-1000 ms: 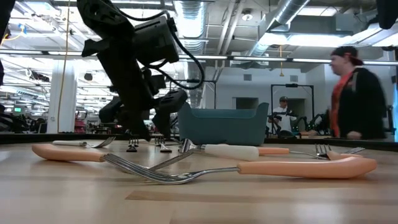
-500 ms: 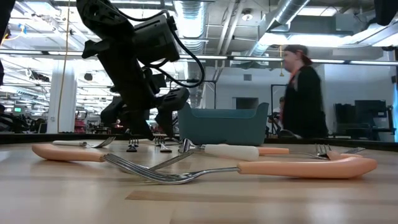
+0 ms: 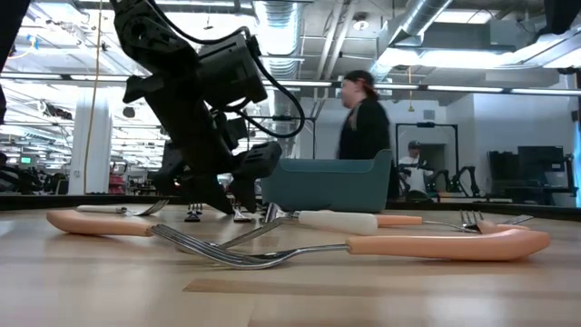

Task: Sort silverware by color (type)
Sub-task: Put the black fork into the blue bin

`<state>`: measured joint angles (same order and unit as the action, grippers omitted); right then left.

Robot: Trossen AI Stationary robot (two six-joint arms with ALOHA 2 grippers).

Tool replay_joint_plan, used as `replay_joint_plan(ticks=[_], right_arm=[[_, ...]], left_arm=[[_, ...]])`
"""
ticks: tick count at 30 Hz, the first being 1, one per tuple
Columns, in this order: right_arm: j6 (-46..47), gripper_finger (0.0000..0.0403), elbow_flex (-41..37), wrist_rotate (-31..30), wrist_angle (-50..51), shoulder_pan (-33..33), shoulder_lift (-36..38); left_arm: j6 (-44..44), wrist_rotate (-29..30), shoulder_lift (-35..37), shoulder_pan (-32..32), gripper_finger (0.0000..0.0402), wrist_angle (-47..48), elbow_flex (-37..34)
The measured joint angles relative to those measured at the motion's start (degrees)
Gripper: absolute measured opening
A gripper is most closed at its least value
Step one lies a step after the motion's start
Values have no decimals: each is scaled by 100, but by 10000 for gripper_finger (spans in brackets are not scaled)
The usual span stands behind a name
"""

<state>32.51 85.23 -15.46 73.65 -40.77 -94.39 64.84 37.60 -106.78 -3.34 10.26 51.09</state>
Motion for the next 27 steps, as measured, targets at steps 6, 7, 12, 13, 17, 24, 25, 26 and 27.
replay_joint_plan(ticks=[6, 7, 12, 13, 17, 24, 25, 26, 27], right_arm=[[0, 164, 0, 15, -18, 0, 0], [0, 164, 0, 15, -20, 1, 0], [2, 164, 0, 34, -22, 4, 0], [2, 164, 0, 35, -26, 4, 0], [2, 164, 0, 35, -51, 4, 0], [4, 164, 0, 35, -103, 4, 0], [4, 164, 0, 31, -103, 4, 0], [4, 164, 0, 29, -103, 4, 0], [4, 164, 0, 24, -103, 4, 0]], left_arm=[[-68, -198, -51, 40, 176, 31, 11], [-69, -196, -58, 42, 172, 49, 12], [-48, -260, -64, 55, 120, 191, 13], [-37, -260, -66, 55, 106, 218, 13], [-43, -287, -70, 57, 49, 289, 10], [-192, -318, -77, 29, 6, 271, 6], [-215, -316, -79, 22, 5, 267, 4], [-244, -316, -79, 18, 4, 265, 4], [-281, -316, -79, 11, 3, 265, 4]])
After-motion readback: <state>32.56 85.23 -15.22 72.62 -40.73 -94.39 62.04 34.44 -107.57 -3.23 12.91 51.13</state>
